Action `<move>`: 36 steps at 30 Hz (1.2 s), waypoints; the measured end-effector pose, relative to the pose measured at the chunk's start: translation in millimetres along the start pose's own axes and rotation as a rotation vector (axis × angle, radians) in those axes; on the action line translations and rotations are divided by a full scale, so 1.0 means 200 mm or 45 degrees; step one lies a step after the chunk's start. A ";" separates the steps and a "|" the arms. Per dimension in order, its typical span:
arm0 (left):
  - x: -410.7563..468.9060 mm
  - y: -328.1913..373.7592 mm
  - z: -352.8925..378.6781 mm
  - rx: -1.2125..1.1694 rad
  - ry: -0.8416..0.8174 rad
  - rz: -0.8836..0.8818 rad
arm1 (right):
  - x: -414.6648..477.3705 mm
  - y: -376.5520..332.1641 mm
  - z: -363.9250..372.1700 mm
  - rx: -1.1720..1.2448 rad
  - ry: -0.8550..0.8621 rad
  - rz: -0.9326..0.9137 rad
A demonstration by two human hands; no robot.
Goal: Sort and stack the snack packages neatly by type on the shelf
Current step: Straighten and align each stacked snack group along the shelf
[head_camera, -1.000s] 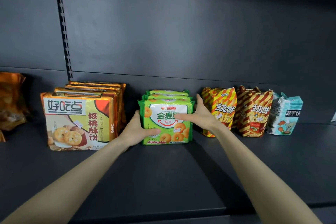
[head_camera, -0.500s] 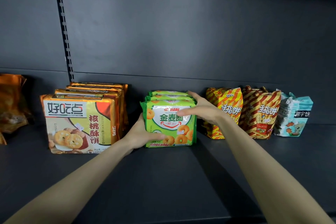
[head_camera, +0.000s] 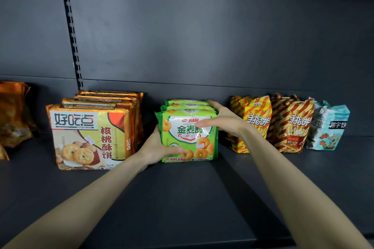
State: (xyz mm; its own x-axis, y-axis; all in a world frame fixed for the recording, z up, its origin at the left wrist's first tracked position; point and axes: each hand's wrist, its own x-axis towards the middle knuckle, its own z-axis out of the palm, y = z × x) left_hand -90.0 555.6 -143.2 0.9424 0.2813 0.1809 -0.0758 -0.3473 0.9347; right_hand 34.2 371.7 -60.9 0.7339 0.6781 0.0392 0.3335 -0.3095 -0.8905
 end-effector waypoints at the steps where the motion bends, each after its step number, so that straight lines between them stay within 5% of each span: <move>1: 0.00 0.00 0.00 0.004 0.003 0.001 | 0.00 0.00 0.00 -0.005 0.003 -0.002; 29: 0.02 0.04 0.03 -0.011 -0.015 -0.080 | 0.01 0.03 -0.05 -0.091 0.006 -0.007; 36: -0.01 0.06 0.04 0.137 0.130 -0.105 | -0.02 0.00 -0.05 -0.245 0.034 0.004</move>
State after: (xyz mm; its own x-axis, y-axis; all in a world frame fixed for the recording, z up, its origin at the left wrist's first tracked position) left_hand -90.7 542.7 -134.8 0.9057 0.4002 0.1399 0.0411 -0.4112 0.9106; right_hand 37.2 361.6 -56.5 0.7497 0.6598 0.0509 0.4362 -0.4348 -0.7878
